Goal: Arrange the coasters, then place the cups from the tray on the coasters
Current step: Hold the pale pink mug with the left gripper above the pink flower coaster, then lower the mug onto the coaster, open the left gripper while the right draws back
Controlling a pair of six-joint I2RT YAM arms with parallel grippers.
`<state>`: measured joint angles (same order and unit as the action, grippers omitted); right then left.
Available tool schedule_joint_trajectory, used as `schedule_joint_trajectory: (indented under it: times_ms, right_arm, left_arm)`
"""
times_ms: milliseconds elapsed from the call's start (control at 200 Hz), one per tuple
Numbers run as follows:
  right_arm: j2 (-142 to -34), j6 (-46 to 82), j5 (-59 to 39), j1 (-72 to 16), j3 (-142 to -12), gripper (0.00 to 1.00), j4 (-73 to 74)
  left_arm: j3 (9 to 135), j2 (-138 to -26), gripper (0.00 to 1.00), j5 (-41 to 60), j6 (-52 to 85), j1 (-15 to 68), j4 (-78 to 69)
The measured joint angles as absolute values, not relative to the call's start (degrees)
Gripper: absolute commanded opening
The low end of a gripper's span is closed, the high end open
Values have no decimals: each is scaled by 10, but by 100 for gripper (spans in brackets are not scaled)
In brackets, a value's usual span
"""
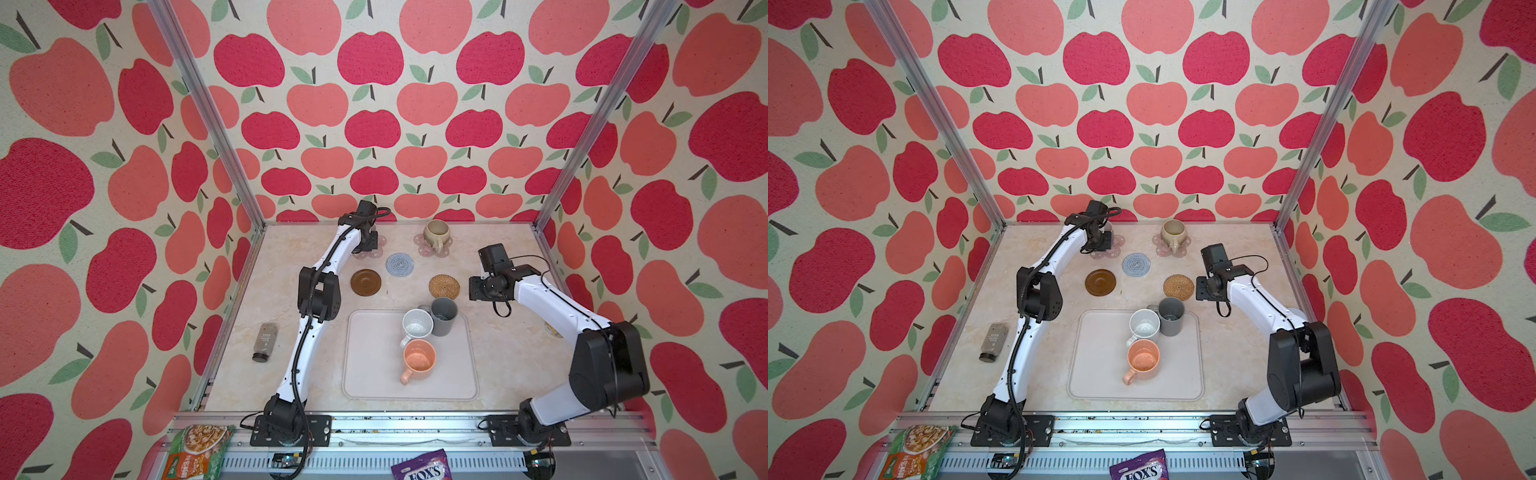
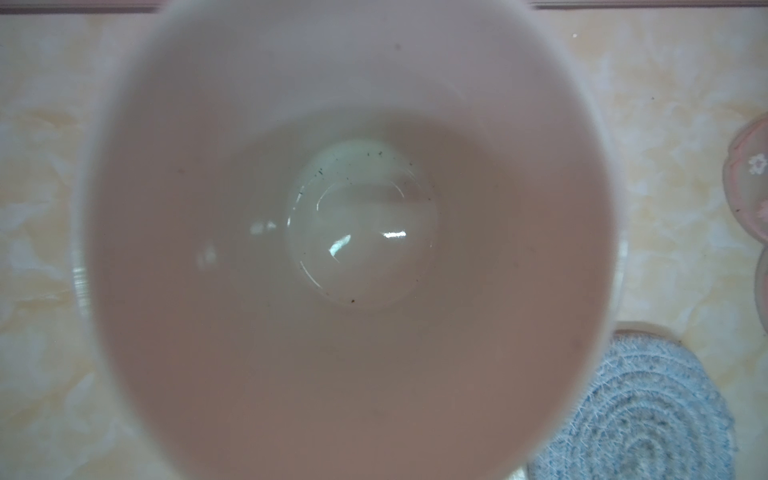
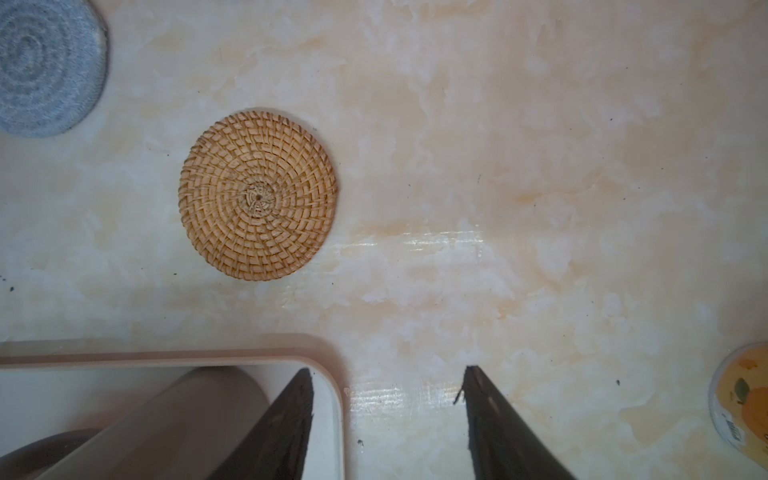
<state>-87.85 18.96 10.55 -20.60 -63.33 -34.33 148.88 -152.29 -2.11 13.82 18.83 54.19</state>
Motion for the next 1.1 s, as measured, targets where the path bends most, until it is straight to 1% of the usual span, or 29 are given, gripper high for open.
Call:
schedule_joint_trajectory:
  times_ms: [145,500,600,725,926,1101]
  right_arm:
    - [-879,192,104,-206,-633,60,-343]
    - [-879,196,103,-206,-633,60,-343]
    - [-878,198,103,-206,-633,60,-343]
    - [-874,199,103,-206,-630,61,-343]
    - [-860,200,103,-206,-625,62,-343]
    - [-844,203,96,-206,-618,63,-343]
  left_arm:
    - [1489,-1523,2,-20,138,188,542]
    - [1490,-1523,8,-3,140,182,543]
    - [1490,-1523,15,-3,140,182,543]
    - [1490,-1523,19,0,140,182,543]
    - [1494,-1523,31,1,140,181,542]
    - [1496,-1523,33,1,140,181,542]
